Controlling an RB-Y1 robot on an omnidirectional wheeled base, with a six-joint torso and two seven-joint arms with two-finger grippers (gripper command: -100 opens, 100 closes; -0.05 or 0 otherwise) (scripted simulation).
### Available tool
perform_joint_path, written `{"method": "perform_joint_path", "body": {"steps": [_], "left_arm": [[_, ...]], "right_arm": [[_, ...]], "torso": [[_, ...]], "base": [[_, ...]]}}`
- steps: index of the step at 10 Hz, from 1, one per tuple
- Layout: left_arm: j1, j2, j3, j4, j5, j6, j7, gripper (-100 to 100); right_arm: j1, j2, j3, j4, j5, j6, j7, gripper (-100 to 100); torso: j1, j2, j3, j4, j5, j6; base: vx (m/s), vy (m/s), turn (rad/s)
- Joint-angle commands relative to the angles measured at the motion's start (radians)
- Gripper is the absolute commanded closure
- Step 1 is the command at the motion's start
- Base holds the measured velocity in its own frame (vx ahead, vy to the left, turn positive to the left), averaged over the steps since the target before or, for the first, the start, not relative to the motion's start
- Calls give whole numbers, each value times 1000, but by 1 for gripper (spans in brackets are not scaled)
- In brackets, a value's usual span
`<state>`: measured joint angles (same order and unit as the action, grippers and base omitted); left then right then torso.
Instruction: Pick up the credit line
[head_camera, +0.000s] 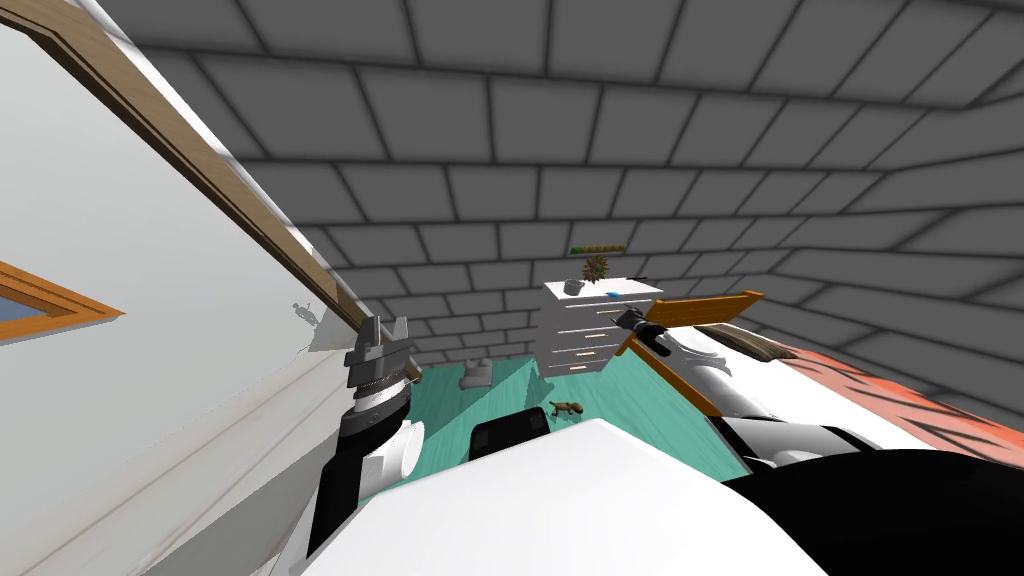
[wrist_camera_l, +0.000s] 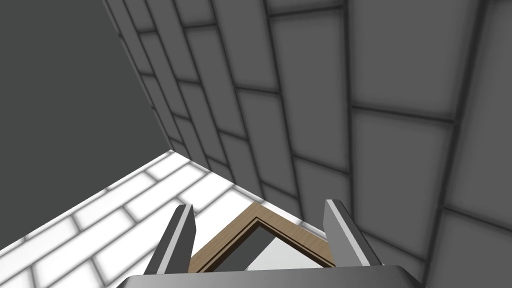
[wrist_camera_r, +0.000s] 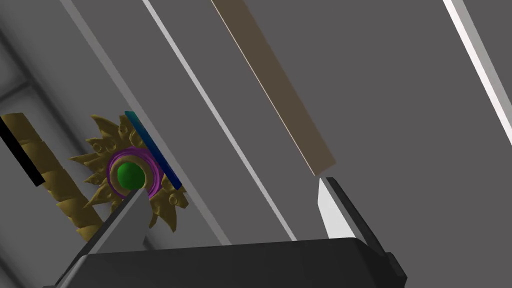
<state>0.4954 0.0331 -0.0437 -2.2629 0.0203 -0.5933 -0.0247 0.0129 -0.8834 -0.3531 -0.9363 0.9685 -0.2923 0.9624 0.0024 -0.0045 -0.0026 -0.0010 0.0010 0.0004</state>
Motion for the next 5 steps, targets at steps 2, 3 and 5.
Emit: {"method": "perform_joint_path", "body": {"steps": [2,3,5], "left_arm": [[0,0,0,0,0,0,0,0],[0,0,0,0,0,0,0,0],[0,0,0,0,0,0,0,0]], "right_arm": [[-19,-23,-23,54,43,8,51,-100],[-19,-23,-23,54,43,8,51,-100],[-54,-64,-47,115,108,27,114,-100]], "torso": [[0,0,0,0,0,0],[-1,1,1,0,0,0],[-2,3,2,1,0,0]], "base": [[66,41,16],[18,10,-1],[54,38,29]]}}
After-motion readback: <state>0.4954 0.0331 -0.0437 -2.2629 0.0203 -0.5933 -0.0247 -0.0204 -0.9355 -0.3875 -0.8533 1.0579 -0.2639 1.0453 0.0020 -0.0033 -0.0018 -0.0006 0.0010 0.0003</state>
